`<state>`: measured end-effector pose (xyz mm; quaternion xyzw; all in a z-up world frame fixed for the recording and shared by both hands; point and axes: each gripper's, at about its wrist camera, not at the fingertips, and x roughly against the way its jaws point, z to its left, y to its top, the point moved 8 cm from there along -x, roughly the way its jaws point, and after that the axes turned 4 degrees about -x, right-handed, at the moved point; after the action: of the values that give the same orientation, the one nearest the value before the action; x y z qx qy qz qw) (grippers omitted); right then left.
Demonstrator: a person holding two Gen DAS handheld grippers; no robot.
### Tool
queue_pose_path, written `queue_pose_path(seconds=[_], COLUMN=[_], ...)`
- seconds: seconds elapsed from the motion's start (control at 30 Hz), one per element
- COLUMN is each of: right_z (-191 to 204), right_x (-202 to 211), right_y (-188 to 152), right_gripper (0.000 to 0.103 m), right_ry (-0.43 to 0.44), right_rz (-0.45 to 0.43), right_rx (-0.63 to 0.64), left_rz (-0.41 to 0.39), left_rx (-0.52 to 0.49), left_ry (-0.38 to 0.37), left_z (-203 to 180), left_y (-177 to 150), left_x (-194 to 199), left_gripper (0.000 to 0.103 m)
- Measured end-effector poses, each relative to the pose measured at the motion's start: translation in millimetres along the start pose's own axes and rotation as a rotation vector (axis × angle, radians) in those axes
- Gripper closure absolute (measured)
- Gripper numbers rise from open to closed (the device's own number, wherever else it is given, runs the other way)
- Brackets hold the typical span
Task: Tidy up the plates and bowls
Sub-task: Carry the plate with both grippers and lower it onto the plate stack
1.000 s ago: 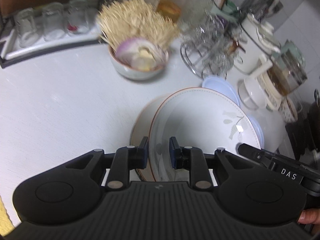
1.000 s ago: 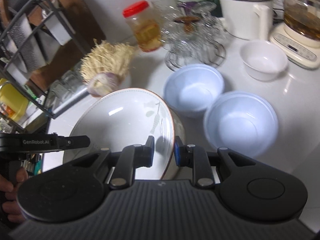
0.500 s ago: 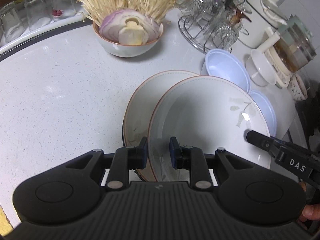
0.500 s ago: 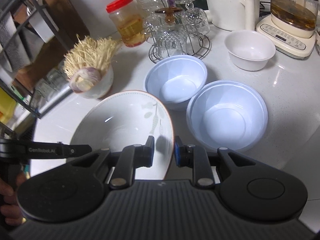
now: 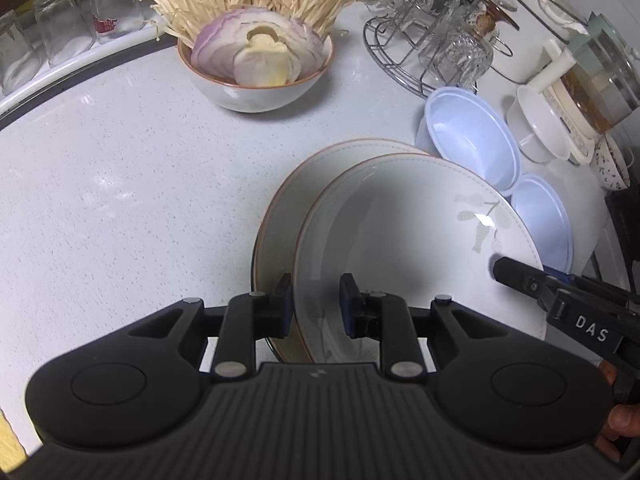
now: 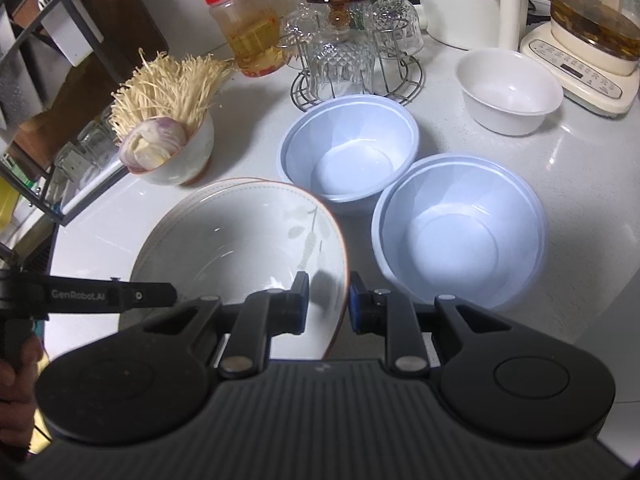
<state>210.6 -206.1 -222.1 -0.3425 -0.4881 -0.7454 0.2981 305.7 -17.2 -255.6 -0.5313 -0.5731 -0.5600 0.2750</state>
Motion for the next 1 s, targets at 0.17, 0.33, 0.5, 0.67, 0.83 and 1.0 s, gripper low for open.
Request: queue_pose_path(seconds=[0.17, 0.33, 0.5, 0.67, 0.83, 1.0], right_z=[3, 3, 3, 7, 7, 8], right_x=[-9, -18, -24, -29, -29, -29], right_y=[3, 4, 4, 4, 6, 6], right_gripper=[0.08, 0.079, 0.079, 0.079, 0.079, 0.079], right_ry=[-0.02, -0.011, 0.013, 0.003, 0.017, 0.011], right_rz=[0.001, 0.009, 0.021, 0.014, 0.013, 0.018], right_rx=[0.001, -0.018, -0.043, -0.01, -0.011, 0.001], left_rz=[-0.007, -0.007, -0.007, -0.036, -0.065, -0.119], left_rx=[0.008, 0.065, 0.121, 0.132, 0.162, 0.158], left_ry=[0.01, -0.023, -0.053, -0.057, -0.047, -0.026], left_z=[4, 13, 19, 24, 34, 35], left_y=[9, 14, 14, 15, 11, 12], left_x=[1, 4, 8, 20, 31, 49], left_gripper=[0.077, 0.077, 0.077, 0.077, 0.077, 0.077])
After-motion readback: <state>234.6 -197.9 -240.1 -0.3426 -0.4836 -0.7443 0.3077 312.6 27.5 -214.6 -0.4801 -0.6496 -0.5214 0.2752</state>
